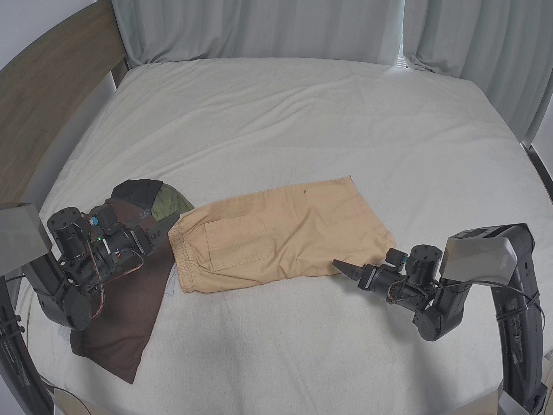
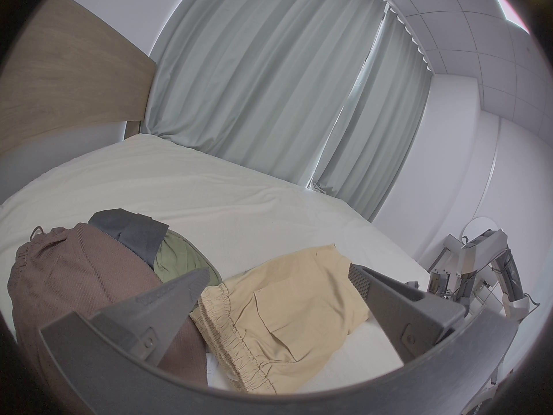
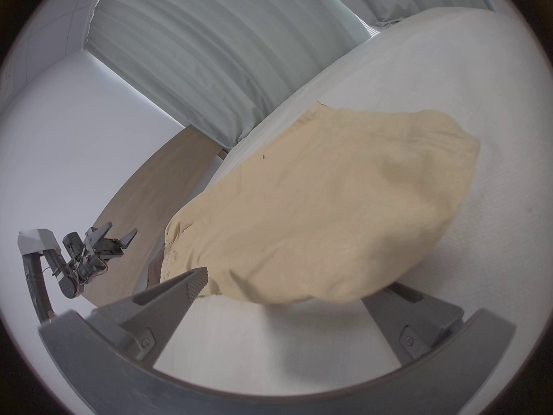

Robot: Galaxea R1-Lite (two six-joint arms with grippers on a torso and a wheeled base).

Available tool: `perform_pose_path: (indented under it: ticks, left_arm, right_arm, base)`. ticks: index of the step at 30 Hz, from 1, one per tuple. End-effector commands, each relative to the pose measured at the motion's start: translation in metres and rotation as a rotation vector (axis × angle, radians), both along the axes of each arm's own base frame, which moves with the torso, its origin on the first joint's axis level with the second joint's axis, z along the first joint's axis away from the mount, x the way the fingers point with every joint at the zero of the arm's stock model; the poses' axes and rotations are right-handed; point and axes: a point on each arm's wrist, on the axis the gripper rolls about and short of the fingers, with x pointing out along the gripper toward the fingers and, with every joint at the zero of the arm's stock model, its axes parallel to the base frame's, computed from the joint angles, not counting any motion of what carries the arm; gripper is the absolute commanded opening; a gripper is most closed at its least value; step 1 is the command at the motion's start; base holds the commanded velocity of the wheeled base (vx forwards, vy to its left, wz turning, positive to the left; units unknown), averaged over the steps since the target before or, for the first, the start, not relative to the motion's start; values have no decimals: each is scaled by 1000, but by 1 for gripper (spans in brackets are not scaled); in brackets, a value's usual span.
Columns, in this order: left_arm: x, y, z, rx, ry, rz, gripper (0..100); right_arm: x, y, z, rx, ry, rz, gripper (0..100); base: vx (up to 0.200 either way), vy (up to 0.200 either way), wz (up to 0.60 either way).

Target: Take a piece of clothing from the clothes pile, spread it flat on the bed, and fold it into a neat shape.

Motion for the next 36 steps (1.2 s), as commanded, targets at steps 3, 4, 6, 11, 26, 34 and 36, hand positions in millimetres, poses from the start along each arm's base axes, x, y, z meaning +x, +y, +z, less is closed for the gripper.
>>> perform_pose_path:
  ticks: [3, 4, 6, 11, 26, 34, 36]
  left_arm:
    - [1, 1, 0, 0, -3, 3, 100]
    - [1, 1, 0, 0, -3, 3, 100]
    - [1, 1, 0, 0, -3, 3, 100]
    - [1, 1, 0, 0, -3, 4, 100]
    - [2, 1, -5, 2, 13, 0, 100]
    - [2, 1, -5, 2, 12, 0, 100]
    - [2, 1, -5, 2, 12, 0, 100]
  right_arm:
    - [12, 15, -16, 33, 5, -8, 100]
    - [13, 17, -16, 40, 3, -10, 100]
    - [14, 20, -15, 47, 0, -15, 100]
    - [19, 25, -14, 70, -10, -43, 100]
    - [20, 24, -14, 70, -11, -46, 100]
    - [20, 24, -14, 71, -13, -46, 100]
    - [20, 24, -14, 71, -13, -47, 0]
  base:
    - [0, 0, 0]
    - [0, 0, 0]
    - [0, 0, 0]
    - [0, 0, 0]
    - [0, 0, 0]
    - [0, 0, 0]
    - [0, 0, 0]
